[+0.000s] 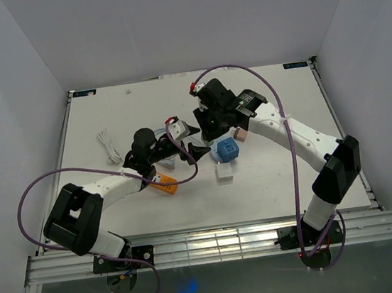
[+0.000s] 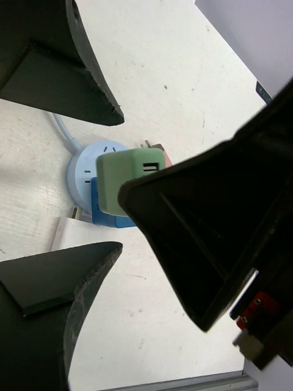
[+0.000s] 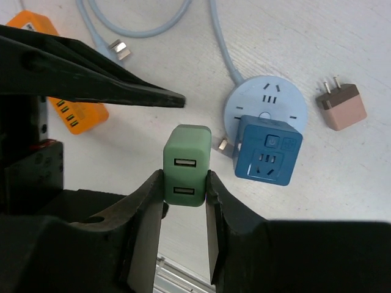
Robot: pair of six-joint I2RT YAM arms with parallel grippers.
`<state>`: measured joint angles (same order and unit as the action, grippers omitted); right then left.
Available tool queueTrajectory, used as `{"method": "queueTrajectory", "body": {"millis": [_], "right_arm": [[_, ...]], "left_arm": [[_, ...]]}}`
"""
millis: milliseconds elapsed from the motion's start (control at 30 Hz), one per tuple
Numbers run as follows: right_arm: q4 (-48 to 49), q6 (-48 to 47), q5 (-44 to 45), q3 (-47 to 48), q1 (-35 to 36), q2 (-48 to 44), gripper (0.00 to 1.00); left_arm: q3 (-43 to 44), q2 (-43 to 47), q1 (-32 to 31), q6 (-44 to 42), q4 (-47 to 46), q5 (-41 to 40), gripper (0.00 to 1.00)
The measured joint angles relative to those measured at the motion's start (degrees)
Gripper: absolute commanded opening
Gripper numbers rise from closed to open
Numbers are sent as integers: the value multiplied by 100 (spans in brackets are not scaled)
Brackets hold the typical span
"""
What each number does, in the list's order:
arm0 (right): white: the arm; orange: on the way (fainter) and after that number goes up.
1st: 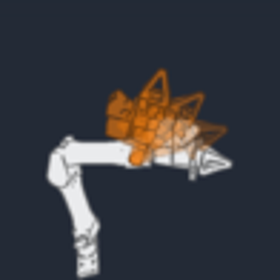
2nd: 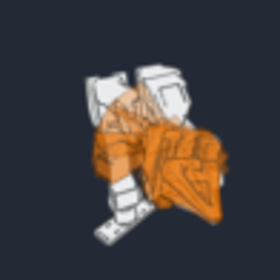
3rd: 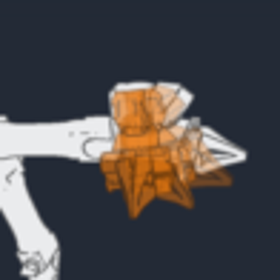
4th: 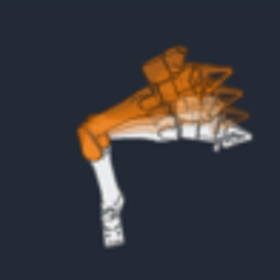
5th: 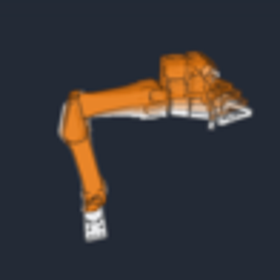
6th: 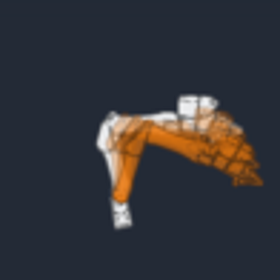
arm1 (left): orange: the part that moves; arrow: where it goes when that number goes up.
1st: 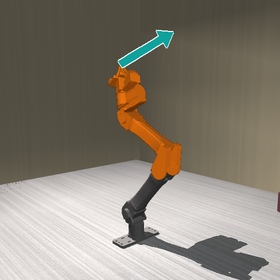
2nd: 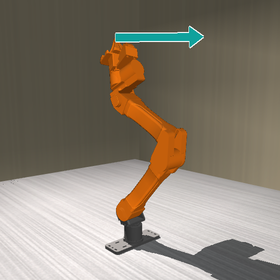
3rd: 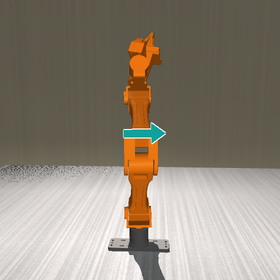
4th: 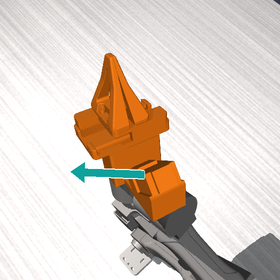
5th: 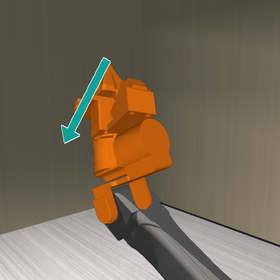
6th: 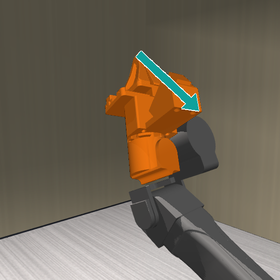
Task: Insert the plug
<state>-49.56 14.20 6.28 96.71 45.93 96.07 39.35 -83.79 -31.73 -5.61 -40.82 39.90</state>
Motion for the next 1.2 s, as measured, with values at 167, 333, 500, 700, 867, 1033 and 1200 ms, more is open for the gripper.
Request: {"method": "queueTrajectory", "body": {"millis": [167, 333, 500, 700, 867, 1033, 1200], "right_arm": [[195, -15, 249, -605, -446, -289, 8], [358, -20, 741, -1316, -1038, -765, 8], [498, -4, 1344, -1847, -1147, -1023, 8], [621, -4, 1622, -2304, -1257, -1019, 8], [870, -2, 1547, -2608, -1325, -1019, 8], [1246, -4, 1097, -2957, -1279, -1014, 8], [1421, 26, 772, -2892, -824, -817, 8]], "left_arm": [[-166, 2, -2, 413, -278, -474, 93], [-444, 2, 0, 1506, -442, -1270, 98], [-328, -61, -2, 2804, -70, -2194, 98], [461, -623, 0, 3853, 984, -2852, 98], [553, -822, 96, 4380, 1484, -3001, 98], [568, -1156, 468, 4837, 1655, -2776, 98], [579, -1578, 855, 5160, 1790, -2610, 98]]}}
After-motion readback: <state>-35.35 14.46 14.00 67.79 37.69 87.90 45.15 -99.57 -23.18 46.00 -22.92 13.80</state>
